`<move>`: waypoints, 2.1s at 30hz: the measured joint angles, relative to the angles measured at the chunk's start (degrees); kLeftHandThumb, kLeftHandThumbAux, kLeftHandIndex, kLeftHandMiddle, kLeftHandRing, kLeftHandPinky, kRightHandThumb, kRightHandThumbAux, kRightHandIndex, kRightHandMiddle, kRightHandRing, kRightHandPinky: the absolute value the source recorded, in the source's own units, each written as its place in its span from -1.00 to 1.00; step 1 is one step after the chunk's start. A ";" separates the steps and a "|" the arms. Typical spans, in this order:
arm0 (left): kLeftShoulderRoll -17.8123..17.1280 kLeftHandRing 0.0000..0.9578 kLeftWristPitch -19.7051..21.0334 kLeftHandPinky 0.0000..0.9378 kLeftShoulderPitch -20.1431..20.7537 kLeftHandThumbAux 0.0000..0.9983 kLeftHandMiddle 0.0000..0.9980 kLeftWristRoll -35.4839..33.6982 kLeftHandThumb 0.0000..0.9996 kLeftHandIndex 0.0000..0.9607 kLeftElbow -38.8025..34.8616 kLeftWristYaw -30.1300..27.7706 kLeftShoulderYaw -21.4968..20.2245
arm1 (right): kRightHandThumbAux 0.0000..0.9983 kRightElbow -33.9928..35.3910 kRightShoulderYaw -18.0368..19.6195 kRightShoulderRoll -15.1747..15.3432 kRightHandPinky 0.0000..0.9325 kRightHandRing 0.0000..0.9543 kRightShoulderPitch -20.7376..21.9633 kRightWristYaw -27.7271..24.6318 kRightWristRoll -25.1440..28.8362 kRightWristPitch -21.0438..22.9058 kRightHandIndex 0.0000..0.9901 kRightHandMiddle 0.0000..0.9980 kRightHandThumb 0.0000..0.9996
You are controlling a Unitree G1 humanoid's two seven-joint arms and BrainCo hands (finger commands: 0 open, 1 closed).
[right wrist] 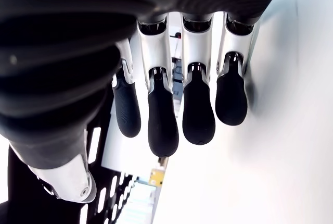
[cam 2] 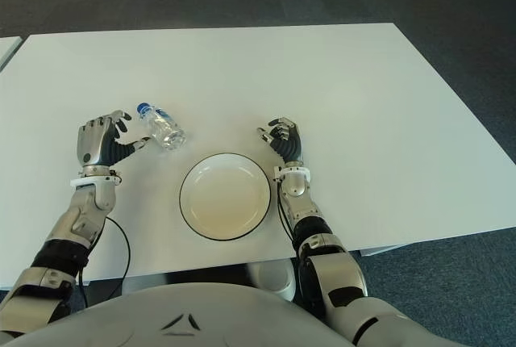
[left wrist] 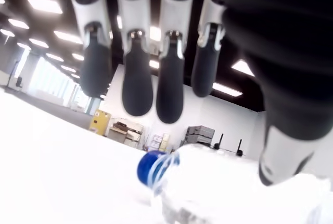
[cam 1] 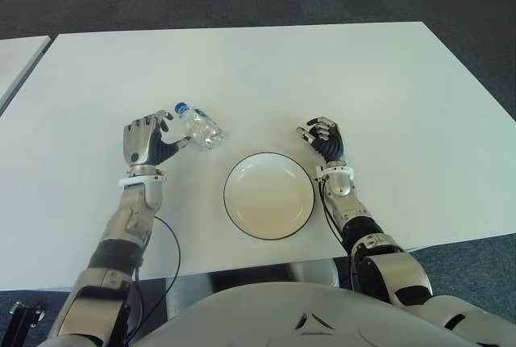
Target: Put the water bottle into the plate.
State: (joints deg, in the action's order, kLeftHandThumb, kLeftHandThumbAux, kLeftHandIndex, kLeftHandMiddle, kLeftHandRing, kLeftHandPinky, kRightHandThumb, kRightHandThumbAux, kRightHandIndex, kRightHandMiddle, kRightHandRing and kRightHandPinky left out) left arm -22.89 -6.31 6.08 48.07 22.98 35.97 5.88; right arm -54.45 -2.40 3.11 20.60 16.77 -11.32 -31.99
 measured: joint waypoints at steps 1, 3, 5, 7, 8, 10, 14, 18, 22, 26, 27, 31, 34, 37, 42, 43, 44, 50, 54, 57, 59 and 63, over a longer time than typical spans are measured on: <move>-0.03 0.38 0.53 0.36 0.80 0.36 0.14 0.14 0.68 -0.18 -0.30 -0.25 0.33 | 0.46 -0.17 0.00 -0.09 0.50 0.45 0.11 0.06 0.01 0.00 -0.12 0.35 0.41; -0.11 0.37 1.16 0.34 2.10 0.36 0.14 0.24 0.68 -0.18 -0.67 -0.53 1.03 | 0.46 -0.39 -0.02 -0.27 0.52 0.45 0.25 0.15 0.01 0.00 -0.12 0.36 0.41; -0.33 0.36 1.45 0.33 3.88 0.36 0.13 0.24 0.68 -0.18 -1.00 -1.44 1.81 | 0.46 -0.80 -0.04 -0.48 0.52 0.46 0.51 0.21 0.00 -0.11 -0.12 0.37 0.41; -0.55 0.35 1.39 0.32 5.91 0.36 0.13 0.19 0.68 -0.18 -0.98 -2.46 2.20 | 0.46 -1.35 -0.10 -0.60 0.52 0.46 0.86 0.23 0.00 -0.18 -0.12 0.37 0.41; -0.82 0.35 1.29 0.32 7.16 0.35 0.13 0.11 0.68 -0.18 -0.92 -3.02 2.28 | 0.46 -1.65 -0.13 -0.63 0.51 0.45 1.08 0.21 0.00 -0.18 -0.12 0.36 0.41; -1.80 0.35 0.42 0.33 10.30 0.35 0.12 -0.32 0.68 -0.18 -0.27 -4.01 2.35 | 0.46 -2.36 -0.18 -0.66 0.50 0.45 1.56 0.06 0.00 -0.17 -0.12 0.36 0.41; -4.74 0.35 -2.12 0.35 17.45 0.35 0.13 -1.17 0.68 -0.17 1.31 -5.10 2.19 | 0.46 -3.74 -0.15 -0.73 0.48 0.43 2.51 -0.31 0.11 -0.18 -0.12 0.34 0.41; -7.19 0.37 -4.00 0.38 23.28 0.35 0.14 -2.23 0.68 -0.17 2.79 -5.90 2.03 | 0.46 -4.71 -0.08 -0.83 0.50 0.43 3.01 -0.46 0.28 -0.46 -0.12 0.34 0.41; -8.34 0.39 -5.63 0.41 27.71 0.35 0.14 -2.99 0.68 -0.17 5.03 -7.50 2.28 | 0.46 -5.46 -0.11 -0.84 0.51 0.43 3.50 -0.39 0.25 -1.03 -0.12 0.34 0.41; -9.23 0.40 -6.14 0.40 30.30 0.35 0.15 -3.12 0.68 -0.17 7.16 -9.07 3.01 | 0.46 -5.77 -0.26 -0.83 0.49 0.43 3.73 -0.16 0.13 -1.68 -0.13 0.34 0.41; -9.43 0.40 -6.17 0.40 30.84 0.35 0.15 -3.09 0.68 -0.17 7.65 -9.40 3.43 | 0.46 -5.80 -0.31 -0.82 0.49 0.43 3.73 -0.14 0.10 -1.78 -0.13 0.34 0.41; -10.42 0.39 -6.34 0.37 32.53 0.35 0.14 -2.43 0.69 -0.16 9.05 -10.77 5.06 | 0.46 -5.87 -0.53 -0.80 0.48 0.43 3.82 -0.17 0.07 -1.80 -0.13 0.34 0.41; -12.12 0.38 -7.38 0.36 33.78 0.35 0.13 -0.92 0.69 -0.16 9.35 -12.08 7.01 | 0.46 -5.86 -0.56 -0.78 0.46 0.42 3.81 -0.22 0.09 -1.79 -0.12 0.34 0.41; -14.12 0.37 -9.29 0.35 34.73 0.35 0.12 0.21 0.68 -0.16 9.46 -12.65 8.72 | 0.46 -5.84 -0.55 -0.79 0.45 0.42 3.79 -0.19 0.12 -1.79 -0.12 0.35 0.41; -19.44 0.32 -15.52 0.30 36.06 0.36 0.08 2.25 0.66 -0.18 11.05 -16.92 12.65 | 0.46 -5.56 -0.57 -0.80 0.44 0.43 3.66 0.31 0.08 -1.86 -0.12 0.36 0.41; -20.43 0.31 -17.08 0.29 36.13 0.36 0.08 2.53 0.66 -0.18 11.62 -17.60 13.30 | 0.46 -5.44 -0.59 -0.80 0.44 0.43 3.60 0.38 0.08 -1.88 -0.12 0.36 0.41; -21.29 0.25 -18.42 0.24 36.14 0.39 0.09 2.62 0.55 -0.16 12.15 -18.17 13.78 | 0.46 -5.35 -0.60 -0.79 0.45 0.43 3.54 0.44 0.08 -1.92 -0.12 0.36 0.41; -24.95 -0.30 -24.00 -0.25 36.19 0.12 -0.37 3.99 -0.54 -0.56 15.14 -19.67 16.81 | 0.46 -5.03 -0.60 -0.75 0.49 0.44 3.12 0.59 0.11 -2.41 -0.12 0.36 0.41; -26.48 -0.55 -26.25 -0.52 36.26 -0.05 -0.60 6.84 -0.75 -0.73 17.28 -18.29 19.14 | 0.46 -4.96 -0.61 -0.77 0.49 0.44 2.97 0.57 0.11 -2.40 -0.12 0.36 0.41; -26.89 -0.79 -28.09 -0.80 36.66 -0.21 -0.79 9.71 -0.81 -0.88 19.44 -14.84 21.38 | 0.46 -4.95 -0.68 -0.77 0.49 0.44 2.88 0.71 0.06 -2.34 -0.12 0.36 0.41; -26.90 -0.91 -29.23 -0.91 37.27 -0.31 -0.89 11.92 -0.83 -0.95 21.20 -12.21 23.32 | 0.46 -4.89 -0.77 -0.76 0.49 0.44 2.85 0.91 -0.03 -2.20 -0.12 0.35 0.41; -26.55 -0.98 -29.96 -0.98 38.37 -0.45 -0.97 16.06 -0.81 -0.99 25.94 -5.45 27.29 | 0.46 -4.56 -1.05 -0.77 0.48 0.44 2.72 1.18 -0.26 -2.14 -0.13 0.35 0.41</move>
State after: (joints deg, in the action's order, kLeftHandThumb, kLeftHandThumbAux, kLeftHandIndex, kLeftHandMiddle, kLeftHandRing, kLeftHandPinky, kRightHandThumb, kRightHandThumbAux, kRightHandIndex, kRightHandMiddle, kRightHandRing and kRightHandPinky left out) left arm -49.44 -36.26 44.45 64.13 48.93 30.52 33.18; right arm -59.01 -3.45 2.34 23.32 17.95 -11.58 -34.13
